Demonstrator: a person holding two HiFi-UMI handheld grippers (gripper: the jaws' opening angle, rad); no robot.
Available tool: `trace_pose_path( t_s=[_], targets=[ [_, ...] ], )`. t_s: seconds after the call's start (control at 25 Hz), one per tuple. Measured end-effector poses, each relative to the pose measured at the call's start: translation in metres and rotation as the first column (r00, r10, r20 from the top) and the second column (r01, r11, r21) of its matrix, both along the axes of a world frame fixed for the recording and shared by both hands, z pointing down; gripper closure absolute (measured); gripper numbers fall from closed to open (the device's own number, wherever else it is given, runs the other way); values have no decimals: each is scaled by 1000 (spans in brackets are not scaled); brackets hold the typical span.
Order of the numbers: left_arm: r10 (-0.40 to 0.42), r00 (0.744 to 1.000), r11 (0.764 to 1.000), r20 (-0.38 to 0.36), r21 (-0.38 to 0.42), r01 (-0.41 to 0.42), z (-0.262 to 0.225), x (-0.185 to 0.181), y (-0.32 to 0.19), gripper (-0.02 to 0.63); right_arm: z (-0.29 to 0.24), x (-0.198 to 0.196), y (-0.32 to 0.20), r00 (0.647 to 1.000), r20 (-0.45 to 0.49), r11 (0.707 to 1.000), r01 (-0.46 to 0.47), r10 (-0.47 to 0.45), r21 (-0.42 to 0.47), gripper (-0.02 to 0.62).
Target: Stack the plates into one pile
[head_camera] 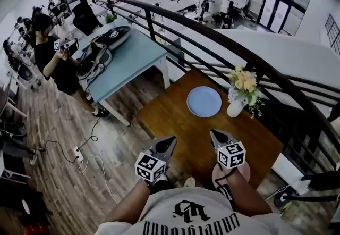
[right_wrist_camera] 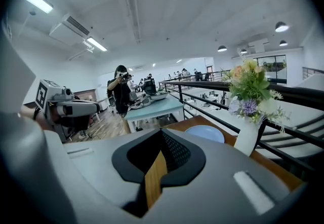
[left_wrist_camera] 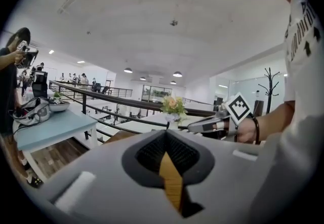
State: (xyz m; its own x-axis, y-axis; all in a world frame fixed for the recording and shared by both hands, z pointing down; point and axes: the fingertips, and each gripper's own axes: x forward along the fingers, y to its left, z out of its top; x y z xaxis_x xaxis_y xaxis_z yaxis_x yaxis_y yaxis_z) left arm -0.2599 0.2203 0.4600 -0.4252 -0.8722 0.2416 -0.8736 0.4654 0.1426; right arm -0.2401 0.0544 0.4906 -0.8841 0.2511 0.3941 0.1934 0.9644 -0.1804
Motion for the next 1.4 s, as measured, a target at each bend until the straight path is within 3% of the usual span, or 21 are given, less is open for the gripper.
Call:
trace_pose_path(
  t_s=[0.24, 0.6, 1.16, 1.4],
  targets=[
    [135, 991, 991, -19, -2, -135, 19, -27, -53, 560, 17, -3, -33, 994, -35, 995, -102, 102, -2, 592],
    [298, 953, 954, -55, -9, -299, 38, -80, -105, 560, 37, -26, -72, 962, -83, 964, -264, 261, -26, 592],
    [493, 858, 864, -143, -32, -502, 87, -182, -174, 560, 111, -96, -119, 848, -244, 865, -498, 471, -59, 552],
    [549, 815, 823, -185, -50, -566, 123, -201, -188, 560, 156, -109, -134, 791, -321, 817, -571, 521, -80, 515]
  ],
)
